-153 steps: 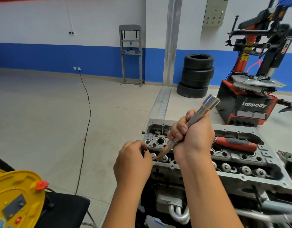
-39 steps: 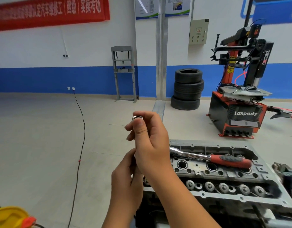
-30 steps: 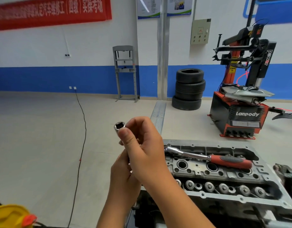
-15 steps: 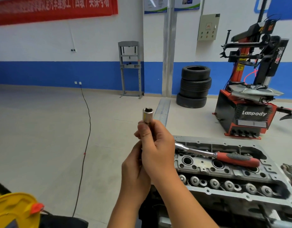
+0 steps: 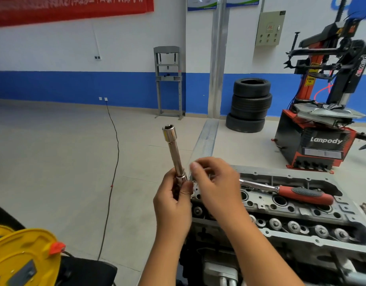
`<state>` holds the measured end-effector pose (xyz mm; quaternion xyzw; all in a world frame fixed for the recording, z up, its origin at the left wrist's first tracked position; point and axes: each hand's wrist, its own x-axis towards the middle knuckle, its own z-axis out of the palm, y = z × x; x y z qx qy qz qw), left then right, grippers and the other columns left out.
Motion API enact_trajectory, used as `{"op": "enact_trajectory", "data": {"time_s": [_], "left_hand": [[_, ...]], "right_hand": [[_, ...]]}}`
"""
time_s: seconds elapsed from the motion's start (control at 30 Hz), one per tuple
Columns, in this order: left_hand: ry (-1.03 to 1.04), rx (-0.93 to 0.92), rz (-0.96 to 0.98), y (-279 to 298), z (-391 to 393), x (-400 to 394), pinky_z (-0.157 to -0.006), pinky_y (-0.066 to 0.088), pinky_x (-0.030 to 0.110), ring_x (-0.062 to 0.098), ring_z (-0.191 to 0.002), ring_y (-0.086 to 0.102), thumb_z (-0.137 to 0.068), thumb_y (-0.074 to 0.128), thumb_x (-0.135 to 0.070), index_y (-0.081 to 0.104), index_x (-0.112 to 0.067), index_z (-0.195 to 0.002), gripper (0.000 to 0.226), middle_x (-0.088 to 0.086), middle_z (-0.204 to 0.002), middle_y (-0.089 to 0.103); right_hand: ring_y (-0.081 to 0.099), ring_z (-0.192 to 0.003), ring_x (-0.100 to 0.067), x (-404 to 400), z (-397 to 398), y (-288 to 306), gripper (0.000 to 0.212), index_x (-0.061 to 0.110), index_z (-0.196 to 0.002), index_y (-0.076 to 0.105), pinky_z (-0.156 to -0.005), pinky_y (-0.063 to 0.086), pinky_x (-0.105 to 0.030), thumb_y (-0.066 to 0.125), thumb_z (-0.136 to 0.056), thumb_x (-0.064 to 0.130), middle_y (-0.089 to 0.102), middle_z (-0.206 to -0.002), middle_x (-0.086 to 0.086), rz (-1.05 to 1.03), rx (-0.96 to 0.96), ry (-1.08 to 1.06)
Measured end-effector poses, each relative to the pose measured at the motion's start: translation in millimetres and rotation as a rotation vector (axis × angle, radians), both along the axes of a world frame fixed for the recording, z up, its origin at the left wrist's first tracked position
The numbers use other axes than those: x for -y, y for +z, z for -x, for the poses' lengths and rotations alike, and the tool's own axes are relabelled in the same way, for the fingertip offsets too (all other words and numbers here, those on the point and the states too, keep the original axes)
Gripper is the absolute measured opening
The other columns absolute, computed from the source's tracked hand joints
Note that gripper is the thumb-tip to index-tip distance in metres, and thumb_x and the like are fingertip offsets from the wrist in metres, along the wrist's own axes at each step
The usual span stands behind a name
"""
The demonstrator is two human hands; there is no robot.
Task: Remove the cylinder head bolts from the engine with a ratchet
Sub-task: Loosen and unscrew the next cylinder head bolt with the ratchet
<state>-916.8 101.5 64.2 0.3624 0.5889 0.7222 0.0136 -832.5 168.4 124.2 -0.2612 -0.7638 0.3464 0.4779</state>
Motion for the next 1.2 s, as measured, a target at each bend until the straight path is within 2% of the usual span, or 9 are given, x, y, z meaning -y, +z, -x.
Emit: {"op": "enact_trajectory", "data": {"time_s": [0.1,0.23,0.43,0.6,0.77,0.83,0.97,1.07,1.2], "left_hand": [[-0.005,-0.03,-0.035,5,-3,7,-0.078,0.061,0.031,0.022,-0.084,0.073,-0.095,0.066,-0.052,0.061,-0.048,-0.112,0.018,-0.008,-0.091,0.069],[-0.014,0.027,-0.092,9,-6,8,-0.076,0.056,0.018,0.012,-0.085,0.071,-0.087,0.07,-0.048,0.069,-0.046,-0.106,0.02,-0.012,-0.088,0.071],[-0.053,-0.023,-0.084,9,-11,11,-0.077,0.056,0.019,0.015,-0.093,0.073,-0.106,0.05,-0.032,0.067,-0.039,-0.116,0.02,-0.012,-0.102,0.074],[0.01,0.092,-0.144,13,-7,17,-0.071,0.057,0.02,0.01,-0.083,0.072,-0.082,0.075,-0.04,0.063,-0.036,-0.096,0.02,-0.011,-0.091,0.073],[-0.104,0.085,-0.119,18,-4,14,-0.075,0.059,0.026,0.014,-0.084,0.069,-0.096,0.066,-0.046,0.062,-0.048,-0.11,0.015,-0.005,-0.098,0.071],[-0.185,0.133,-0.135,26,0,12,-0.079,0.061,0.034,0.021,-0.083,0.07,-0.1,0.056,-0.04,0.065,-0.044,-0.112,0.016,0.001,-0.097,0.073],[-0.148,0.109,-0.156,39,5,9,-0.078,0.063,0.039,0.017,-0.078,0.069,-0.098,0.056,-0.026,0.067,-0.035,-0.103,0.015,-0.003,-0.083,0.068],[-0.119,0.094,-0.188,40,1,11,-0.08,0.063,0.041,0.018,-0.078,0.068,-0.099,0.056,-0.024,0.067,-0.034,-0.103,0.016,-0.004,-0.082,0.067],[-0.094,0.086,-0.248,47,-3,14,-0.079,0.063,0.042,0.019,-0.078,0.068,-0.1,0.056,-0.022,0.067,-0.032,-0.105,0.016,-0.003,-0.083,0.066]], "right_hand": [[0.062,-0.093,-0.004,-29,-25,4,0.021,0.025,-0.112,0.073,-0.084,0.054,-0.032,0.07,-0.095,0.036,0.07,-0.105,0.011,0.008,0.139,-0.215],[0.067,-0.094,-0.012,-34,-43,3,0.017,0.026,-0.107,0.073,-0.088,0.058,-0.044,0.074,-0.09,0.031,0.072,-0.098,0.011,-0.006,0.183,-0.267],[0.063,-0.109,-0.02,-36,-45,11,0.033,0.032,-0.124,0.067,-0.096,0.053,-0.049,0.07,-0.092,0.038,0.07,-0.116,0.005,-0.018,0.48,-0.267],[0.064,-0.108,-0.022,-34,-47,15,0.032,0.031,-0.126,0.066,-0.095,0.054,-0.048,0.064,-0.095,0.038,0.071,-0.119,0.004,-0.017,0.636,-0.235],[0.066,-0.083,-0.005,-6,-48,3,0.01,0.024,-0.102,0.073,-0.07,0.05,-0.02,0.068,-0.093,0.026,0.071,-0.089,0.012,-0.05,0.292,-0.273],[0.067,-0.066,-0.004,16,-44,-4,0.01,0.029,-0.1,0.07,-0.058,0.049,-0.014,0.066,-0.093,0.022,0.07,-0.079,0.01,0.121,0.253,-0.112],[0.072,-0.056,-0.026,44,-32,-5,0.032,0.025,-0.12,0.055,-0.046,0.053,-0.031,0.05,-0.096,0.003,0.075,-0.07,-0.007,0.704,0.274,0.221],[0.07,-0.06,-0.034,51,-26,-4,0.04,0.02,-0.13,0.047,-0.051,0.056,-0.036,0.042,-0.098,-0.004,0.075,-0.064,-0.01,0.957,0.13,0.322],[0.068,-0.055,-0.032,55,-17,-9,0.042,0.025,-0.127,0.045,-0.069,0.059,-0.048,0.038,-0.097,-0.003,0.073,-0.059,-0.003,1.02,0.057,0.324]]}}
